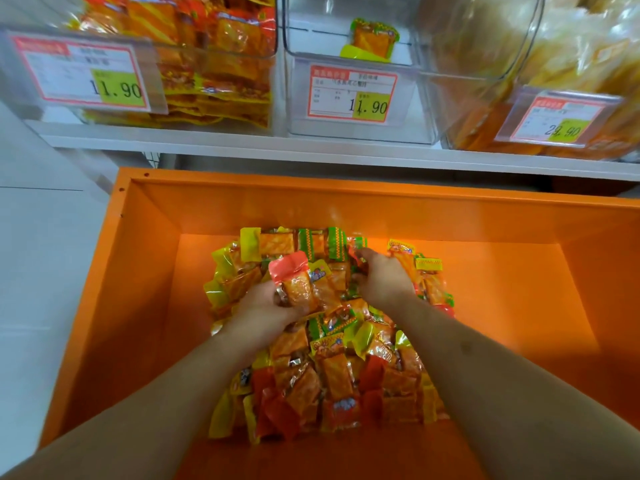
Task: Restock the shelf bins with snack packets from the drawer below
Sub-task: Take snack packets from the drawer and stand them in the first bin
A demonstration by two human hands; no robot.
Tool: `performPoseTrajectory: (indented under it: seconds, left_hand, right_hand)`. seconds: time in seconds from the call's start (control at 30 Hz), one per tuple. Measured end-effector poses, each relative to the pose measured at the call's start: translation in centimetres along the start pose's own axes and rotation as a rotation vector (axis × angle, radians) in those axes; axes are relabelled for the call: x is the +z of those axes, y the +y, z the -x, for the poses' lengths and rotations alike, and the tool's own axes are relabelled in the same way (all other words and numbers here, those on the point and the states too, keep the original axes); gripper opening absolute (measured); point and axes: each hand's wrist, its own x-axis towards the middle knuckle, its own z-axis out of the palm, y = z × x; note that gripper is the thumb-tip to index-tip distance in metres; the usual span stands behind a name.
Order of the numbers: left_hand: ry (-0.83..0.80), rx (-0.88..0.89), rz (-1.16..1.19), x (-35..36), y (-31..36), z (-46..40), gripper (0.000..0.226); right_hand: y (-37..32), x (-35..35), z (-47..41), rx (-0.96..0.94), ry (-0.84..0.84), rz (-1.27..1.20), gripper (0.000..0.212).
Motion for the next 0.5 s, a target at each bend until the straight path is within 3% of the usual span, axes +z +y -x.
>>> performPoseTrajectory:
  seconds: [0.1, 0.17, 0.27, 0.33, 0.43, 0.5]
  left_hand:
    - [-0.001, 0.007, -0.016, -0.1, 0.6, 0.5, 0.038]
    - [0.016, 0.019, -0.047, -0.3, 1.4, 1.2, 0.037]
    - [0.039, 0.042, -0.11, -1.0, 3.1, 2.7, 0.034]
    - [0.052, 0.072, -0.156, -1.5, 4.6, 3.9, 0.032]
    - [0.07, 0.155, -0.242, -2.6, 7.5, 6.8, 0.028]
    - [0.094, 0.234, -0.294, -3.3, 9.4, 9.0, 0.027]
  right_hand:
    - [0.6, -1.6, 0.5, 0.039, 0.019, -0.077, 0.028]
    - [0.8, -3.1, 0.8, 0.062, -0.026, -0.189, 0.017]
    - [0.2, -6.5, 2.2, 0.033, -0.128, -0.391, 0.019]
    - [-1.0, -9.0, 3.3, -0.005, -0.169, -0.448, 0.006]
    - [-4.0, -12.6, 5.9, -0.075, -0.13, -0.48, 0.035]
    - [-6.4, -14.5, 8.1, -0.149, -0.077, -0.511, 0.043]
